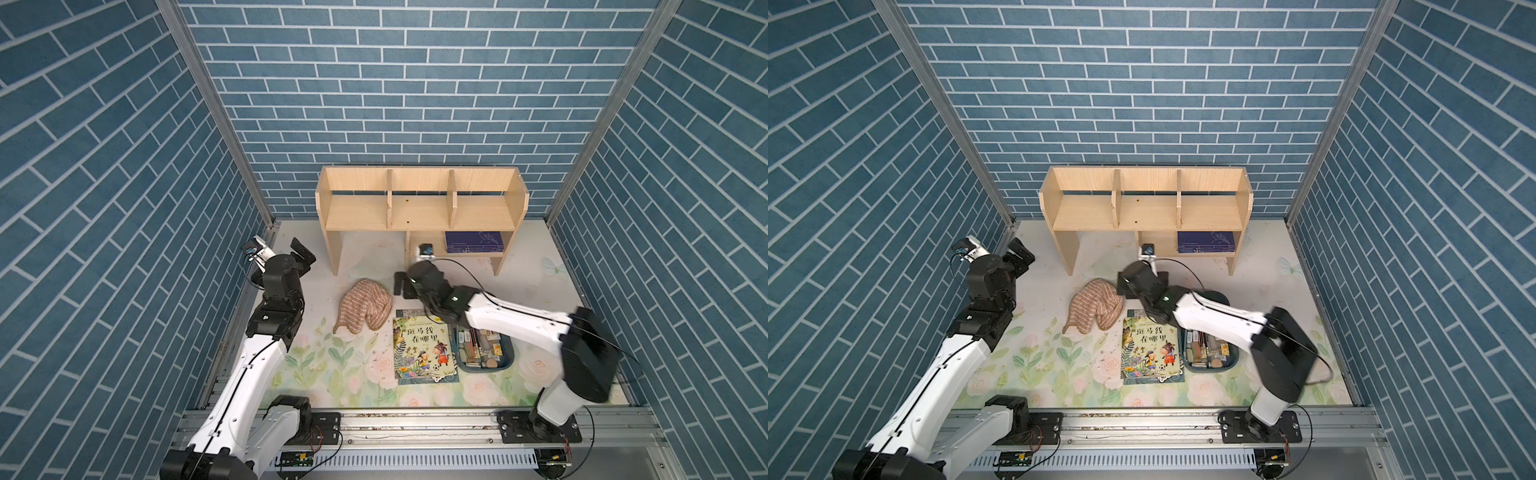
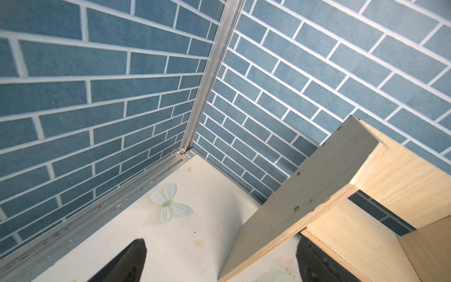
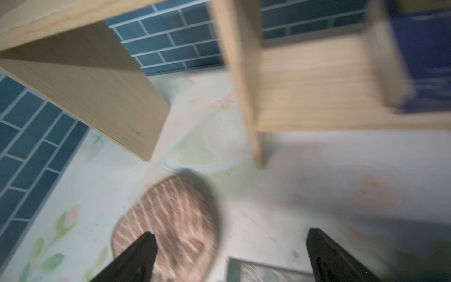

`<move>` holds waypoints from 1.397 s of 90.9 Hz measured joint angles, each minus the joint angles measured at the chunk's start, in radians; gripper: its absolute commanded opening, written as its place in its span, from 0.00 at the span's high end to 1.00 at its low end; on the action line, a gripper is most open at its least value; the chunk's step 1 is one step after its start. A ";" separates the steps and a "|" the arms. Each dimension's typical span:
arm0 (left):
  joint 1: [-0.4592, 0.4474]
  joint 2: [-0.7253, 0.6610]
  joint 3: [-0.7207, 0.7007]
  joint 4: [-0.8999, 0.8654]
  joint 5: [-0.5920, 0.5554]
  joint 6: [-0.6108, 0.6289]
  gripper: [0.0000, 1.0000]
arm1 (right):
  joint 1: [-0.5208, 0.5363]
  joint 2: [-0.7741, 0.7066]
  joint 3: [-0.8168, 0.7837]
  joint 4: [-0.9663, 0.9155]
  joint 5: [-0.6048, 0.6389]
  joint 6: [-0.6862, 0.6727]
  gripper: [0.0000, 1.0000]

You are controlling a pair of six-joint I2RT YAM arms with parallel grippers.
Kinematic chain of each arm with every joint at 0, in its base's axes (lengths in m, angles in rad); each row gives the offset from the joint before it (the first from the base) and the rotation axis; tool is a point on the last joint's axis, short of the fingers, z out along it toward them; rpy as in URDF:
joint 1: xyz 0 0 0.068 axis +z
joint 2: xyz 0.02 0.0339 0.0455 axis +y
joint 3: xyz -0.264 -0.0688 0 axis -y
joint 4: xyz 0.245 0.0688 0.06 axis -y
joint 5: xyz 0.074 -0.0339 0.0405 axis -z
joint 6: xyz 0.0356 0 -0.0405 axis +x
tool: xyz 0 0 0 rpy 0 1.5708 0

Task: Wipe the bookshelf clean with a cloth
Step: Pick up the cleaning item at the center of the board, then hold the shelf at the center of the board.

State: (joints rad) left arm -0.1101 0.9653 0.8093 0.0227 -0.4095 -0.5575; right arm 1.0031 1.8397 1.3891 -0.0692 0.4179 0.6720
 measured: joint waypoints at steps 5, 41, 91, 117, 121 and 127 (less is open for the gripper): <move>0.000 0.012 0.012 -0.011 0.017 0.000 0.01 | 0.027 0.134 0.135 -0.006 -0.032 0.000 0.00; 0.000 0.038 0.015 -0.049 0.071 0.005 0.01 | 0.087 0.407 0.239 -0.063 -0.167 0.000 0.25; -0.002 0.325 0.308 0.060 0.239 0.075 0.01 | 0.061 0.166 0.079 -0.094 -0.108 -0.055 1.00; -0.005 0.535 0.468 0.170 0.312 0.130 0.12 | -0.088 -0.140 0.043 -0.110 0.042 -0.070 1.00; -0.006 0.552 0.468 0.177 0.320 0.141 0.15 | -0.116 -0.182 0.019 -0.111 0.054 -0.070 1.00; -0.009 0.570 0.465 0.184 0.327 0.153 0.21 | -0.156 -0.214 0.008 -0.111 0.057 -0.070 1.00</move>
State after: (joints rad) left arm -0.1192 1.5352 1.2739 0.2066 -0.0830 -0.4046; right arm 0.8474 1.6257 1.3972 -0.1799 0.4747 0.6018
